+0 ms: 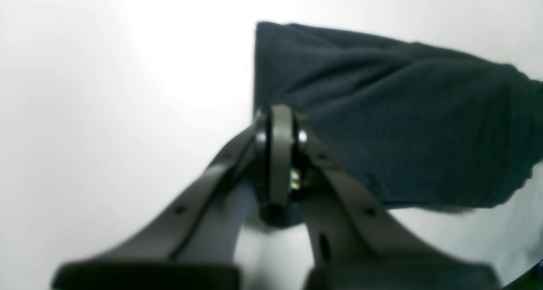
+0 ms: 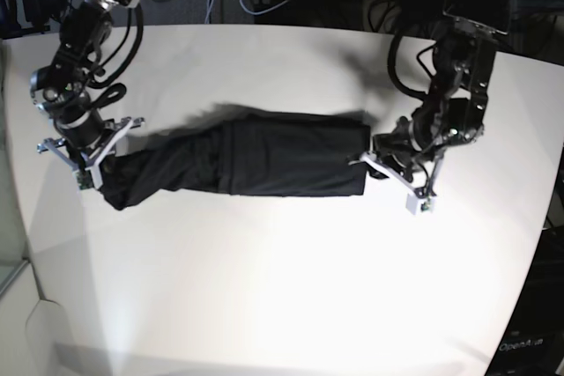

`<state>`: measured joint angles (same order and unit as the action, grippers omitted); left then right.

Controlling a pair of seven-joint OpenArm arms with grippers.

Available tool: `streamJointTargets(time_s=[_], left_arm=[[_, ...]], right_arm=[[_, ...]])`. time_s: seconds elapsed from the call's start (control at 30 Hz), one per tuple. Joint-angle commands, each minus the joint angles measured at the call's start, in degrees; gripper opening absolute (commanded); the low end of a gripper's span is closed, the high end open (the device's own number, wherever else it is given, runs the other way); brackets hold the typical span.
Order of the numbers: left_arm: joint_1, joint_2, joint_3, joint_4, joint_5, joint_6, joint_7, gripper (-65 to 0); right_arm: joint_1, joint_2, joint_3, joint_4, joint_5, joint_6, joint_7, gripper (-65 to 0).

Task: Fold the T-shirt properly
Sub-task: 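Hold both ends of the folded bundle and pull it straight, then lift the bundle end with the right gripper and fold it toward the left gripper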

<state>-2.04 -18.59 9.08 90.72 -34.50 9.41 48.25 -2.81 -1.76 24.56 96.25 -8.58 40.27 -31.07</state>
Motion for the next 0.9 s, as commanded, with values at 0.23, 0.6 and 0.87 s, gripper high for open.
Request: streamJointTargets(time_s=[0.23,0.6,0.87], left_arm=[[0.3,1.0,-8.4,2.0,-3.3,-0.5,-0.6,-64.2],[2.3,0.9,-10.3,-3.6,-3.3,-0.5,-0.6,-64.2],[1.9,1.2,-10.2,-5.8,-3.3,-0.6,-0.6,-64.2]], right_arm=[[-1.8,0.3,-3.1,4.7,0.7,-0.3,1.3,-64.4],[-3.0,0.2,-7.9,7.7,0.7,-0.3,1.3,-64.4],[-6.5,-1.0,-16.3,14.7,0.8,-0.3,1.3,-64.4]])
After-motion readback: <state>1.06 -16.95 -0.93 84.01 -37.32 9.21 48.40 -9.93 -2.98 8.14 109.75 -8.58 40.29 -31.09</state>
